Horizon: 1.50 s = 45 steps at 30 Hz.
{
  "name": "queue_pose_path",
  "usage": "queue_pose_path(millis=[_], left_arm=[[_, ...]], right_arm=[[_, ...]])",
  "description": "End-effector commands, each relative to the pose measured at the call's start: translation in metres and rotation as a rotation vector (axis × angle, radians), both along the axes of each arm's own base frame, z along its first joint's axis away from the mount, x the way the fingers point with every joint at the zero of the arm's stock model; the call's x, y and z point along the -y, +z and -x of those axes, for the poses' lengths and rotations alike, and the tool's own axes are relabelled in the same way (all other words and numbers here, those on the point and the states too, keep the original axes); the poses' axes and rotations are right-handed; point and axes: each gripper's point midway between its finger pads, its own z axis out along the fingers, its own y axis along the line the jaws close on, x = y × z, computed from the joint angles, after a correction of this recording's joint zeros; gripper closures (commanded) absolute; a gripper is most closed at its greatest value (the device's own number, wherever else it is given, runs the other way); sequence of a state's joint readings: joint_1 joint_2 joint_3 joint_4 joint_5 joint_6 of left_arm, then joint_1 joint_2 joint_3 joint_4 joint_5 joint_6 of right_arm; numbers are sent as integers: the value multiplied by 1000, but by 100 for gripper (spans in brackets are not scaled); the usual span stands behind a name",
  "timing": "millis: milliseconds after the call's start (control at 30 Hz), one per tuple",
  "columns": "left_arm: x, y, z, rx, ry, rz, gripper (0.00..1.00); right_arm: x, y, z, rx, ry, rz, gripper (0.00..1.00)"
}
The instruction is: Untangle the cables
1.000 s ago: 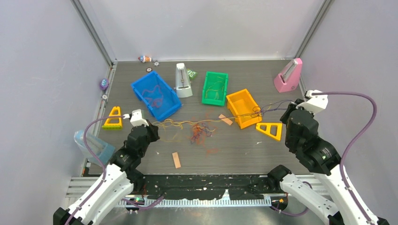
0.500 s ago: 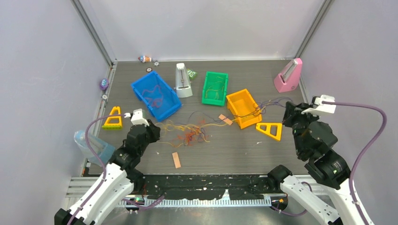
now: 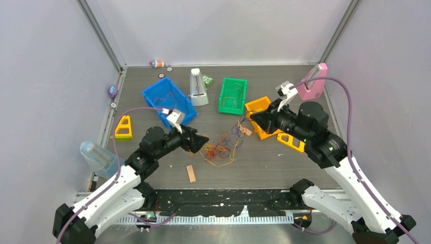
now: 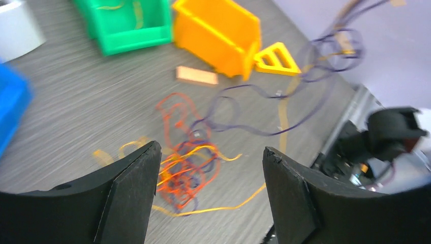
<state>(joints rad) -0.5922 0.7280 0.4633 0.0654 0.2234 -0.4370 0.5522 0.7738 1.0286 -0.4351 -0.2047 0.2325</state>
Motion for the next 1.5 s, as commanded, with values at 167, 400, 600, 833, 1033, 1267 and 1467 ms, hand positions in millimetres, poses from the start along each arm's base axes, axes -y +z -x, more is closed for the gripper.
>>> queue_pose_path(millis=[167,400,600,833,1033,1267,1467], left_arm=[[81,98,21,259,-346,144,27],[101,102,18,277,-392,145,35],[109,98,21,271,-437,147,45],[106,63,25,267,-429,141,28],[88,39,26,265,-334,179,24],[84,14,31,200,-277,134,42],[110,-5,43,115,-333,102,50]], right_arm=[[-33,32,25,32,232,-96,95],[-36,33,29,27,254,-99,95],[-36,35,30,28,260,-107,95],[-28,49,22,56,183,-138,95],[-17,69,12,97,85,-174,95],[-11,81,2,98,8,-242,95],[-12,83,-4,83,-14,-263,95]])
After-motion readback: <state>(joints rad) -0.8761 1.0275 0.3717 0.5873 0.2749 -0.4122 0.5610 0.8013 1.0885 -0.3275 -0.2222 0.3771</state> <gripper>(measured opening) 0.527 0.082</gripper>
